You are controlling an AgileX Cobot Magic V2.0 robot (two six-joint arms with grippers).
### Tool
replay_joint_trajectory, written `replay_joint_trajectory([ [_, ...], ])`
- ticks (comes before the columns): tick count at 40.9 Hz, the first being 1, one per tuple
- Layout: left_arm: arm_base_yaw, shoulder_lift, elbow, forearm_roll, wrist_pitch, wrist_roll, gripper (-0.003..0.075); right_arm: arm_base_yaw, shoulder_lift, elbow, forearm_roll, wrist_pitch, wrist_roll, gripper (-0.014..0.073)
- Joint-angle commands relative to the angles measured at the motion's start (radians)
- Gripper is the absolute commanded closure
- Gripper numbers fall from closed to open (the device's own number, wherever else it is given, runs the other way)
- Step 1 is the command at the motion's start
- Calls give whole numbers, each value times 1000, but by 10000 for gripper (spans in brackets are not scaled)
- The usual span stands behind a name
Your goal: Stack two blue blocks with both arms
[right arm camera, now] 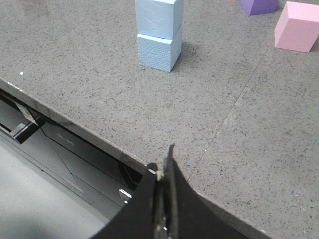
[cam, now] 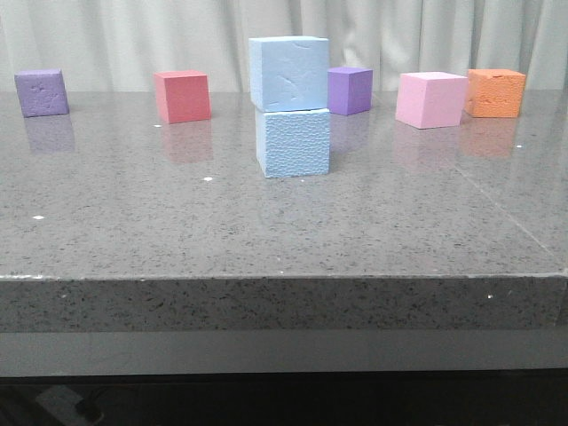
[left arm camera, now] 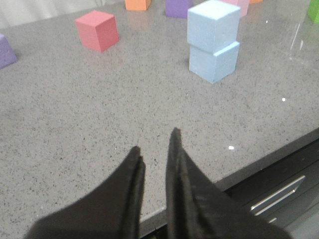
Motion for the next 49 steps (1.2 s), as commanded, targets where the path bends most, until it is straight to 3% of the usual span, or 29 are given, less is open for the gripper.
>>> replay_joint_trajectory([
  [1, 2, 7, -13, -7, -87, -11, 741, 0, 5, -23, 3, -67, -9, 713],
  [22, 2, 7, -13, -7, -82, -11, 741, 0, 5, -23, 3, -67, -9, 713],
  [27, 7, -82, 71, -10, -197, -11, 741, 0, 5, -23, 3, -67, -9, 713],
  [32, 95, -218, 216, -10, -345, -11, 741, 0, 5, -23, 3, -67, -9, 713],
  [37, 248, -348, 380, -15, -487, -11, 741, 0, 5, -23, 3, -67, -9, 713],
  [41, 355, -410, 489, -136, -560, -11, 741, 0, 5, -23, 3, -67, -9, 713],
  [47, 413, -414, 640, -233, -738, -11, 741, 0, 5, -23, 3, -68, -9, 713],
  [49, 413, -414, 627, -215, -671, -6, 741, 0, 5, -23, 3, -66, -9, 713],
])
